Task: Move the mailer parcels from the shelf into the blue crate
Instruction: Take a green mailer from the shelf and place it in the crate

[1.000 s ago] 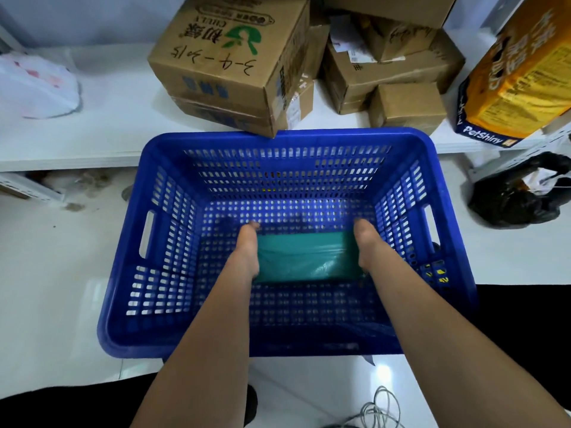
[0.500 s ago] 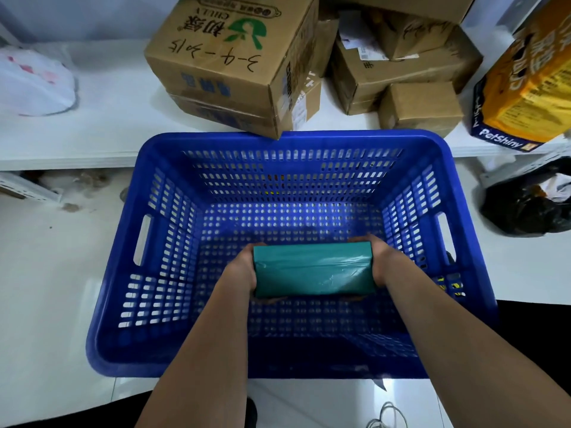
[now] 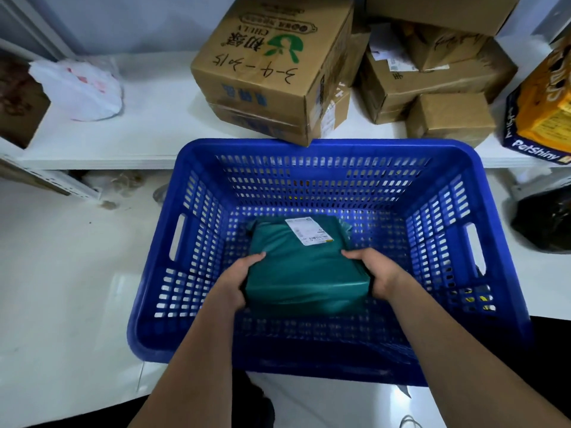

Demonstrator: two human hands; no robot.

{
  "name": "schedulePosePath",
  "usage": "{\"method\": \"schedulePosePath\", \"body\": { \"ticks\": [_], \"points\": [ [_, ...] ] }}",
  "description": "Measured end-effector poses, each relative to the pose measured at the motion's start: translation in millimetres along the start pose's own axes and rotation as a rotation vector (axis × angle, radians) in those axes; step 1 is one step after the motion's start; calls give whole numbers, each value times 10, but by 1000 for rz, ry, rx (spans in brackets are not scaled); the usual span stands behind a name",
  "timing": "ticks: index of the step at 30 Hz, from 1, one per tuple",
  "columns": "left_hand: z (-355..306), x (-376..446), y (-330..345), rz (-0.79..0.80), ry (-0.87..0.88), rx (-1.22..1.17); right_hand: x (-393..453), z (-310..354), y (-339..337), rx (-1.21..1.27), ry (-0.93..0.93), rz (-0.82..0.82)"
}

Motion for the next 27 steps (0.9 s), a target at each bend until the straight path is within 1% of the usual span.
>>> {"method": "schedulePosePath", "body": {
  "ticks": [3,6,8,11,14,15,16,17,18,19,20,21,23,24,25,26,27],
  "points": [
    [-44,12,-186,7,24,-16,144,-25,223,-9,-1,29],
    [-74,152,-426,-33,72,-20,313,-77,440,-29,6,59],
    [-133,306,-600,-73,110,-18,511,-107,557,-35,-20,91],
    [-341,504,-764,-134,191,32,841,-74,653,53,-98,102],
    [-639,588,-985,-354,357,238,1066,-67,852,109,-165,171],
    [-719,592,-1013,-431,408,375,1147,-104,926,116,-170,183],
    [-808,575,-1007,-532,472,577,1217,-131,1005,85,-192,186],
    [-877,538,-957,-635,545,781,1314,-164,1050,17,-221,148],
    [-917,509,-852,-698,627,935,1393,-173,1078,-86,-256,85],
    [-907,528,-708,-696,678,1049,1457,-155,1086,-184,-287,18],
    [-837,598,-568,-648,676,1141,1495,-123,1088,-271,-300,-37],
    [-731,702,-468,-581,638,1215,1504,-73,1108,-367,-306,-66],
    [-471,894,-380,-456,486,1330,1494,120,1076,-564,-318,-147],
    [-368,965,-381,-415,425,1395,1454,304,1006,-628,-353,-257],
    [-305,995,-386,-395,389,1480,1388,525,901,-673,-409,-411],
    [-276,1005,-380,-393,389,1583,1302,763,817,-684,-479,-563],
    [-284,991,-330,-404,436,1699,1237,990,787,-701,-550,-669]
  ]
}}
Point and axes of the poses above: each hand's wrist, its own x-axis towards the middle knuckle, its own y-axis out of the palm, z = x × y, the point moved 10 cm from there along x, towards the middle knuckle
